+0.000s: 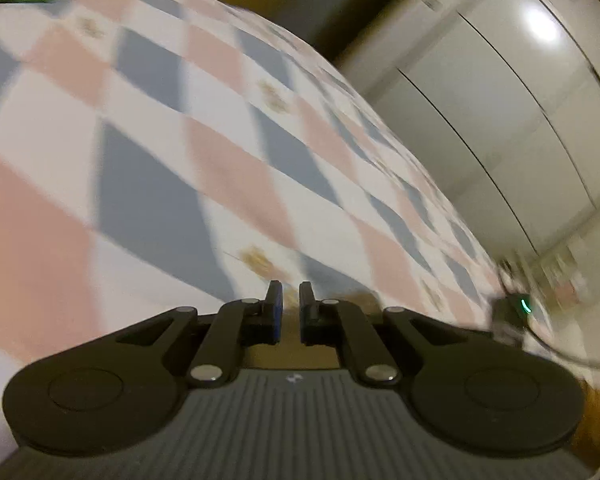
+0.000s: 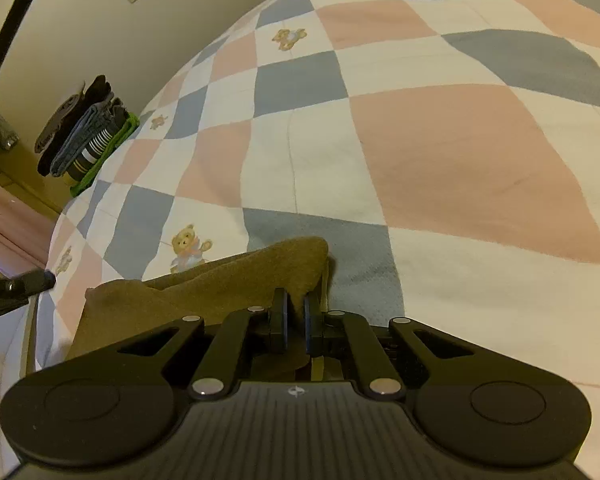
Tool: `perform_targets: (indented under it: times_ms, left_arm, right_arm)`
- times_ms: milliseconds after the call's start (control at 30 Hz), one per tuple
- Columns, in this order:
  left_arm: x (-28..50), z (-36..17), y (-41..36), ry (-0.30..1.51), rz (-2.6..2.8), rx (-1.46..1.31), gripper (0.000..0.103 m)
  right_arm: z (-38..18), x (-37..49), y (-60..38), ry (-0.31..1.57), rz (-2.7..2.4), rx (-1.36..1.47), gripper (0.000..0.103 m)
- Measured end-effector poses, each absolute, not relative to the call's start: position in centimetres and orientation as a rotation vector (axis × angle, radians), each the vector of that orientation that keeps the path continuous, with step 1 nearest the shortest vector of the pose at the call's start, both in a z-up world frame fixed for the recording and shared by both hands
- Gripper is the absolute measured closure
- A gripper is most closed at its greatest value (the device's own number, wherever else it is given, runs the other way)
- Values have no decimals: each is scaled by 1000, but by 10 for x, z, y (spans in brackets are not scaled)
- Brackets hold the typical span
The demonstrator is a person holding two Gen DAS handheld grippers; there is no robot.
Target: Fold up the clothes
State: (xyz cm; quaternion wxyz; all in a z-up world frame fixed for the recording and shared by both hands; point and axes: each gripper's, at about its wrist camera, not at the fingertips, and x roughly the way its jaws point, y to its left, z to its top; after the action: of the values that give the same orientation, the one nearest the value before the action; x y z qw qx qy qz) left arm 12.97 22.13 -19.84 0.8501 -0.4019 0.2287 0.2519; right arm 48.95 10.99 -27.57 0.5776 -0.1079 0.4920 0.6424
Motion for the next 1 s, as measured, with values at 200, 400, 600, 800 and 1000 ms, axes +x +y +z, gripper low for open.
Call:
perform_targets:
  times_ms: [200,400,600,800,1000]
  left_arm:
    - [164,-241,231,671,611,-800,103]
    - [163,-243,232,702,623,-790,103]
    - [169,-236,232,713,619,-808,103]
    - [187,-204,219,646,453,-738,101]
    - [216,-263,233,792,500,-701,100]
  right_arm:
    - [-269,486,111,1115,1461,-303,67]
    - [-230,472,97,891,1541,-294,70]
    - [-260,450,125,888,1606,-508,79]
    - [-270,459,136,948,1606,-471,79]
    - [-277,455,145,920,1577,-506,75]
